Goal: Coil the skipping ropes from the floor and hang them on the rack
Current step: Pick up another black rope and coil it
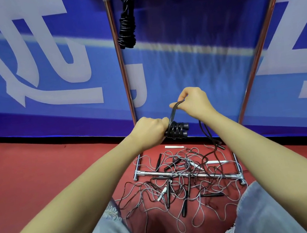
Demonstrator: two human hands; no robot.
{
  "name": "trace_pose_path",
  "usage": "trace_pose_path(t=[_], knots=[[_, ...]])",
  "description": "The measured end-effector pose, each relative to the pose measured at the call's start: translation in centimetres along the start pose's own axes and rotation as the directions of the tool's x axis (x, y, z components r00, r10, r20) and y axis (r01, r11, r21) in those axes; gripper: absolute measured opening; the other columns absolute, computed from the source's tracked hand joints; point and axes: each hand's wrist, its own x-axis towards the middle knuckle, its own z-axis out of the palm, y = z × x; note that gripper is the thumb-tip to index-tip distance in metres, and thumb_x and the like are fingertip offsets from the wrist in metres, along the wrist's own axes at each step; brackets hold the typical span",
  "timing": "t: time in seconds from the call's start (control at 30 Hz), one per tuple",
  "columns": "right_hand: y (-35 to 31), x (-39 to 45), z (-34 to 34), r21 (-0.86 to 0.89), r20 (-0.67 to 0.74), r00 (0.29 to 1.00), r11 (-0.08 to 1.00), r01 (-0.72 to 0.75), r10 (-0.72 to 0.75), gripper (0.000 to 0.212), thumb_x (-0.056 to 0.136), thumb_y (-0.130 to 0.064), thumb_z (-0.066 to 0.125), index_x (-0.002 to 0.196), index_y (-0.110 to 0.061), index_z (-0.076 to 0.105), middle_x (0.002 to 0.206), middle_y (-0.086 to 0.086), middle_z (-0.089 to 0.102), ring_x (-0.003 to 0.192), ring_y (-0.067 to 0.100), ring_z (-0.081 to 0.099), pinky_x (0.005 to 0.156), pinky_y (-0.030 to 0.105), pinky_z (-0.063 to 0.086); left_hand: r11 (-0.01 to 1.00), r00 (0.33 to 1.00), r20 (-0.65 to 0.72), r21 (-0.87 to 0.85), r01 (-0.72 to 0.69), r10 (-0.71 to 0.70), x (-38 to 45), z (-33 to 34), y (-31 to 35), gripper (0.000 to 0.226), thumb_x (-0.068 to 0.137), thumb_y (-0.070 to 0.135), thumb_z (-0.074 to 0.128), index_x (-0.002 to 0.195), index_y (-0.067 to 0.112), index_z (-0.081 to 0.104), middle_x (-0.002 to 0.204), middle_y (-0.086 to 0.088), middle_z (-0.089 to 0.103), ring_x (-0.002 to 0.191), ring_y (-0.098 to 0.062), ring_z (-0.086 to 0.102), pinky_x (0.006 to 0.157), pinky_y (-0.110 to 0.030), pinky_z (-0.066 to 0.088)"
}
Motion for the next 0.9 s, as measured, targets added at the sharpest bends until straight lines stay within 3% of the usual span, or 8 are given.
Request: trace_pose_path(t=[0.07, 0.13, 0.27, 0.37, 0.5, 0.7, 0.83, 0.9], knots=[[0.2, -0.3, 0.2, 0.068, 0.044, 0.998, 0.996, -0.051, 0.048, 0.033, 0.072, -0.031, 0.082, 0.069, -0.015, 0.054, 0.064, -0.005, 0.051, 0.061, 0.013, 0.047, 0.053, 0.026, 0.037, 0.995, 0.99, -0.126, -0.064, -0.073, 0.065, -0.5, -0.4, -0.1, 0.009, 0.066, 0.015, 0.055, 0.07, 0.007, 0.054, 0.046, -0.002, 0.051, 0.032, -0.028, 0.047, 0.044, -0.014, 0.001], [0.5, -0.6, 0.7, 0.123, 0.067, 0.993, 0.987, -0.105, 0.098, 0.036, 0.072, -0.031, 0.082, 0.062, -0.016, 0.051, 0.059, -0.003, 0.048, 0.054, 0.013, 0.042, 0.051, 0.026, 0.034, 0.989, 0.979, -0.195, -0.124, -0.077, 0.052, -0.3, -0.5, -0.5, 0.009, 0.063, 0.016, 0.053, 0.063, 0.008, 0.051, 0.043, 0.0, 0.049, 0.028, -0.025, 0.043, 0.046, -0.012, -0.002], [1.4, -0.6, 1.0, 0.105, 0.078, 0.987, 0.983, -0.148, 0.14, 0.035, 0.079, -0.002, 0.063, 0.053, -0.015, 0.043, 0.053, 0.001, 0.04, 0.056, 0.018, 0.031, 0.051, 0.027, 0.028, 0.946, 0.943, -0.29, -0.316, 0.067, -0.164, 0.4, -1.6, 0.4, 0.01, 0.074, 0.008, 0.061, 0.078, 0.001, 0.054, 0.06, -0.011, 0.06, 0.049, -0.035, 0.055, 0.043, -0.026, 0.021], [1.1, -1.1, 0.9, 0.008, 0.125, 0.989, 0.997, -0.08, 0.079, 0.029, 0.085, -0.004, 0.056, 0.058, -0.01, 0.046, 0.058, 0.007, 0.045, 0.057, 0.019, 0.032, 0.052, 0.028, 0.028, 0.811, 0.904, -0.088, -0.485, 0.328, -0.418, 1.7, -2.8, 1.2, 0.017, 0.09, 0.017, 0.051, 0.099, 0.003, 0.048, 0.083, -0.016, 0.062, 0.073, -0.039, 0.054, 0.059, -0.034, 0.031], [1.0, -2.3, 1.2, -0.031, 0.237, 0.971, 0.999, 0.007, 0.001, 0.03, 0.086, -0.028, 0.061, 0.066, -0.012, 0.045, 0.064, 0.002, 0.046, 0.059, 0.018, 0.036, 0.058, 0.031, 0.032, 0.641, 0.799, 0.029, -0.579, 0.503, -0.601, 3.5, -3.0, 1.4, 0.018, 0.093, 0.016, 0.046, 0.103, 0.001, 0.048, 0.081, -0.011, 0.052, 0.071, -0.031, 0.046, 0.061, -0.033, 0.035], [-0.3, -3.0, 0.7, -0.112, 0.313, 0.94, 0.978, 0.176, -0.133, 0.034, 0.085, -0.022, 0.063, 0.058, -0.011, 0.046, 0.054, -0.001, 0.044, 0.052, 0.014, 0.039, 0.054, 0.028, 0.035, 0.538, 0.705, 0.13, -0.556, 0.634, -0.697, 4.1, -1.3, -0.1, 0.016, 0.093, 0.009, 0.044, 0.104, -0.001, 0.05, 0.087, -0.015, 0.058, 0.08, -0.035, 0.058, 0.06, -0.034, 0.041], [-1.9, -3.2, 0.0, -0.265, 0.372, 0.891, 0.89, 0.37, -0.26, 0.016, 0.082, -0.012, 0.052, 0.065, -0.011, 0.054, 0.062, 0.004, 0.05, 0.065, 0.025, 0.043, 0.059, 0.033, 0.036, 0.612, 0.7, 0.183, -0.369, 0.7, -0.69, 3.7, -0.9, -0.9, 0.019, 0.088, -0.003, 0.043, 0.107, 0.0, 0.048, 0.097, -0.015, 0.06, 0.084, -0.033, 0.059, 0.064, -0.036, 0.041], [-3.1, -3.5, -0.4, -0.441, 0.375, 0.855, 0.742, 0.505, -0.358, 0.019, 0.085, -0.013, 0.046, 0.088, -0.015, 0.065, 0.08, 0.007, 0.061, 0.079, 0.03, 0.053, 0.06, 0.03, 0.033, 0.692, 0.727, 0.192, -0.225, 0.686, -0.659, 3.4, -0.8, -1.0, 0.022, 0.088, -0.004, 0.043, 0.108, 0.001, 0.047, 0.1, -0.014, 0.062, 0.089, -0.034, 0.061, 0.063, -0.035, 0.039]])
